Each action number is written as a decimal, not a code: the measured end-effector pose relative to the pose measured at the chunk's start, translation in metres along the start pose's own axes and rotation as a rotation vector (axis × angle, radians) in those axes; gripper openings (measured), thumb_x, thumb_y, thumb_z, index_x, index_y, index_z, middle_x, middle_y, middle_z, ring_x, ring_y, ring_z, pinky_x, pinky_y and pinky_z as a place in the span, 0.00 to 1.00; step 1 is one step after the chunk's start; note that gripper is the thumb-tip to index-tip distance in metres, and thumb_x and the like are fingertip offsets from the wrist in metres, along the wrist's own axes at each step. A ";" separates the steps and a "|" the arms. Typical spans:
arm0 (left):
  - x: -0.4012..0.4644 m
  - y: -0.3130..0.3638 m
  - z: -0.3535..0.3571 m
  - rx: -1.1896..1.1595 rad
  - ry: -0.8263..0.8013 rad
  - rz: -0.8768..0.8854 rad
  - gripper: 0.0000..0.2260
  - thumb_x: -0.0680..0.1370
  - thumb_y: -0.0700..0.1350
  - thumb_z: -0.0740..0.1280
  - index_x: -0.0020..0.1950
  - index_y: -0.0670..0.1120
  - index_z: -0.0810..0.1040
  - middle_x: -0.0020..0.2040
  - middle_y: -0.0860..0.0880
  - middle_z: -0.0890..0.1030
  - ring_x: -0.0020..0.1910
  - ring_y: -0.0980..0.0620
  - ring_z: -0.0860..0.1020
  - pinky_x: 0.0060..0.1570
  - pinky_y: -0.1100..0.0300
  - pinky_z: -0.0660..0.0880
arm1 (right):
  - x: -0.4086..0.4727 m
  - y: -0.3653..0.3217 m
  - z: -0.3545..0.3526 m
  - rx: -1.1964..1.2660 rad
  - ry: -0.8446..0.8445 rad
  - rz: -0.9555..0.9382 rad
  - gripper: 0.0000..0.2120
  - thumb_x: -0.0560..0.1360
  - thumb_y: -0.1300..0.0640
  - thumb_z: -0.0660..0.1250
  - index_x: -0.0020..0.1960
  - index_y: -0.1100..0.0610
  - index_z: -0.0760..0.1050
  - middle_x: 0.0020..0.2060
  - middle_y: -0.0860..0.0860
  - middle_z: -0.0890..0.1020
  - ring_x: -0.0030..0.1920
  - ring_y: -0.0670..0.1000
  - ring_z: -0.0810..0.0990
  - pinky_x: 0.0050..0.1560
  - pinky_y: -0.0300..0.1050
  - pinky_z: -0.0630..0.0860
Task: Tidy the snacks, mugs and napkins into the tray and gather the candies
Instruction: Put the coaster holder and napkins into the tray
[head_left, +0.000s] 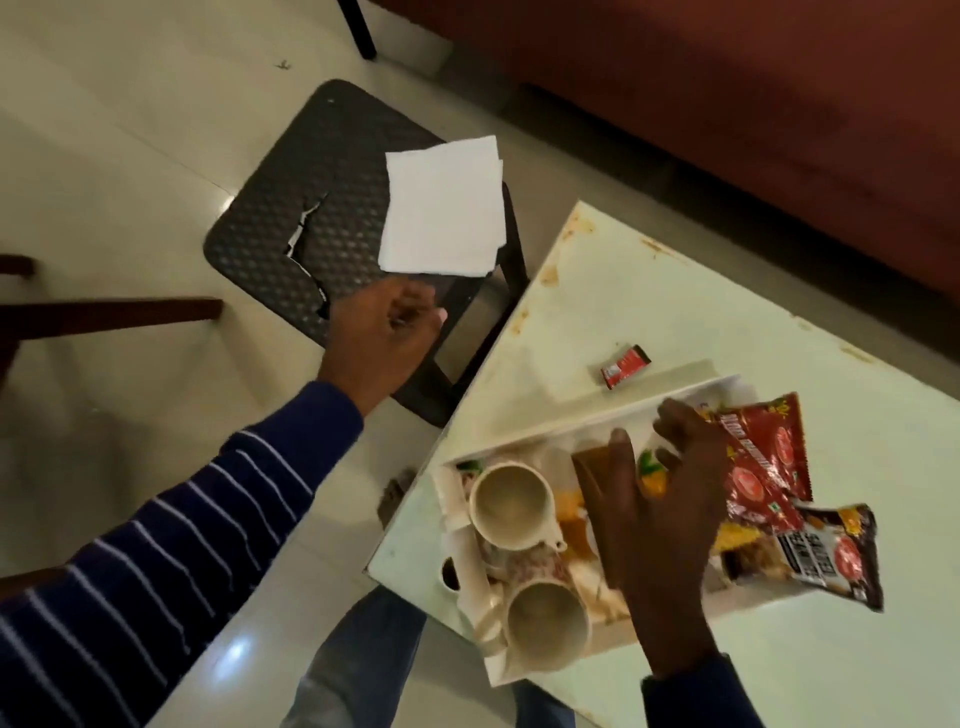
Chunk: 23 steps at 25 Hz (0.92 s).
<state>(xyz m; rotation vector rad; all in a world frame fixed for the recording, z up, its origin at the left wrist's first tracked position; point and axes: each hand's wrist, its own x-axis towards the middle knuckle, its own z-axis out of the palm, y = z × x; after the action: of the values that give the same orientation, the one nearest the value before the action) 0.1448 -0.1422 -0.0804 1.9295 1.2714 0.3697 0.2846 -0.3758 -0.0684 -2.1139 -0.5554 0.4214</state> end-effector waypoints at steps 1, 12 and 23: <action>0.013 -0.006 -0.008 -0.038 0.038 -0.072 0.11 0.76 0.45 0.73 0.56 0.44 0.80 0.48 0.51 0.82 0.47 0.60 0.80 0.45 0.76 0.74 | 0.016 -0.011 0.016 0.028 -0.053 0.012 0.21 0.77 0.53 0.70 0.68 0.54 0.69 0.63 0.50 0.76 0.59 0.39 0.74 0.56 0.30 0.72; 0.110 -0.034 -0.008 -0.212 0.074 -0.445 0.25 0.76 0.55 0.71 0.69 0.46 0.74 0.60 0.51 0.79 0.56 0.54 0.77 0.55 0.60 0.74 | 0.175 -0.089 0.180 0.000 -0.355 0.312 0.15 0.83 0.50 0.56 0.40 0.54 0.70 0.37 0.49 0.75 0.38 0.46 0.74 0.37 0.39 0.70; 0.122 -0.044 0.001 -0.319 0.027 -0.496 0.26 0.75 0.55 0.72 0.70 0.47 0.71 0.52 0.53 0.78 0.48 0.58 0.76 0.40 0.67 0.71 | 0.171 -0.078 0.207 -0.059 -0.186 0.354 0.10 0.78 0.51 0.69 0.51 0.58 0.81 0.45 0.49 0.82 0.42 0.48 0.81 0.51 0.47 0.84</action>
<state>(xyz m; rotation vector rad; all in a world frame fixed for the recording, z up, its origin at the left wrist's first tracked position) 0.1732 -0.0275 -0.1343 1.2963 1.5490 0.3175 0.3097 -0.1056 -0.1333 -2.2487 -0.2977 0.8167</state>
